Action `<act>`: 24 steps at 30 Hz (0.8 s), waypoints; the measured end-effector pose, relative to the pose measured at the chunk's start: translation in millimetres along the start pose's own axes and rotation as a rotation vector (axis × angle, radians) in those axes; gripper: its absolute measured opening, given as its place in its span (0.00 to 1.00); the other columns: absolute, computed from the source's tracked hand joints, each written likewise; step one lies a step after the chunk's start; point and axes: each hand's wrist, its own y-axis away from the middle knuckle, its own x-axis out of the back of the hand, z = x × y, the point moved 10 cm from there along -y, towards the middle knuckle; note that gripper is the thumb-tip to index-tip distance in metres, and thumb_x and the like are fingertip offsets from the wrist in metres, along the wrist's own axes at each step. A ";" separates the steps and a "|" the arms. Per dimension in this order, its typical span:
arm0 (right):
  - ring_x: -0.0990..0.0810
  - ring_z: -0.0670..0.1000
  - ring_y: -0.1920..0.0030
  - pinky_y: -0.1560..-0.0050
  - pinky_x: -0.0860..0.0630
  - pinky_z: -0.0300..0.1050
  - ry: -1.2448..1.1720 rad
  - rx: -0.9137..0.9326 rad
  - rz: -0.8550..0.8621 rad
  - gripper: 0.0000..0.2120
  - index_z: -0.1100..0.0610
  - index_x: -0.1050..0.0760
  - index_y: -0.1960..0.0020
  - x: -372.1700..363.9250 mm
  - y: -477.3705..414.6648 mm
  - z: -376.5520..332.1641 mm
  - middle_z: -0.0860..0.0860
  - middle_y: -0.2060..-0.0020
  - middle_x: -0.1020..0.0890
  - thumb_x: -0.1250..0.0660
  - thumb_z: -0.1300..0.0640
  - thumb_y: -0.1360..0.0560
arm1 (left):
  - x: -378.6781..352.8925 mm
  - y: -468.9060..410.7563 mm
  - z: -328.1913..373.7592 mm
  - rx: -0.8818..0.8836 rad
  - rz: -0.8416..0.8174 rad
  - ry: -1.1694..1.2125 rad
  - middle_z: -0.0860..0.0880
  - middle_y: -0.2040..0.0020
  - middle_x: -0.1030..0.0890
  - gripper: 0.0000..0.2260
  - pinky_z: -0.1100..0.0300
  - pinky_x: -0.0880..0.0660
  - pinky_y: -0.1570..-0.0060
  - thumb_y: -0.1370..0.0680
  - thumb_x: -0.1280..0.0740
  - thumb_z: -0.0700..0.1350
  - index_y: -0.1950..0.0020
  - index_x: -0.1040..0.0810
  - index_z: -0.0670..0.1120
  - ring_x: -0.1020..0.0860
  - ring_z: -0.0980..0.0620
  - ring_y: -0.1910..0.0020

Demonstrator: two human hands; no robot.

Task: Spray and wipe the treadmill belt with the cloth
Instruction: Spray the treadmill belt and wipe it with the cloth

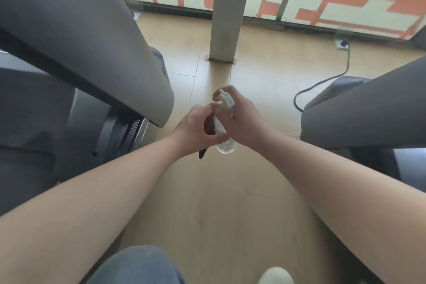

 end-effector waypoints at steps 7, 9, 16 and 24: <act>0.17 0.57 0.58 0.57 0.19 0.53 -0.257 0.044 -0.025 0.05 0.52 0.22 0.56 -47.8 -27.5 -48.8 0.54 0.60 0.16 0.33 0.53 0.22 | 69.4 55.2 -39.7 0.069 0.203 0.023 0.54 0.47 0.23 0.18 0.70 0.32 0.50 0.26 0.28 0.43 0.39 0.24 0.58 0.24 0.58 0.49; 0.17 0.58 0.60 0.60 0.19 0.52 -0.253 0.090 -0.110 0.07 0.53 0.21 0.56 -76.7 -21.7 -64.6 0.56 0.62 0.16 0.33 0.52 0.21 | 81.9 83.5 -55.0 0.103 0.274 0.087 0.60 0.49 0.21 0.15 0.77 0.33 0.53 0.24 0.29 0.43 0.41 0.25 0.57 0.24 0.64 0.48; 0.22 0.47 0.67 0.68 0.26 0.41 -0.196 0.203 -0.387 0.14 0.58 0.19 0.60 -177.0 23.2 -109.8 0.50 0.67 0.20 0.31 0.50 0.20 | 121.4 211.3 -120.9 0.445 0.661 0.257 0.63 0.50 0.21 0.10 0.75 0.30 0.51 0.21 0.32 0.45 0.42 0.26 0.54 0.24 0.68 0.49; 0.26 0.52 0.68 0.66 0.28 0.43 -0.036 0.237 -0.557 0.15 0.63 0.26 0.62 -252.9 35.1 -182.5 0.55 0.70 0.22 0.33 0.51 0.25 | 173.7 302.2 -178.4 0.792 0.797 0.277 0.58 0.41 0.23 0.18 0.57 0.31 0.38 0.21 0.36 0.45 0.32 0.28 0.57 0.26 0.52 0.39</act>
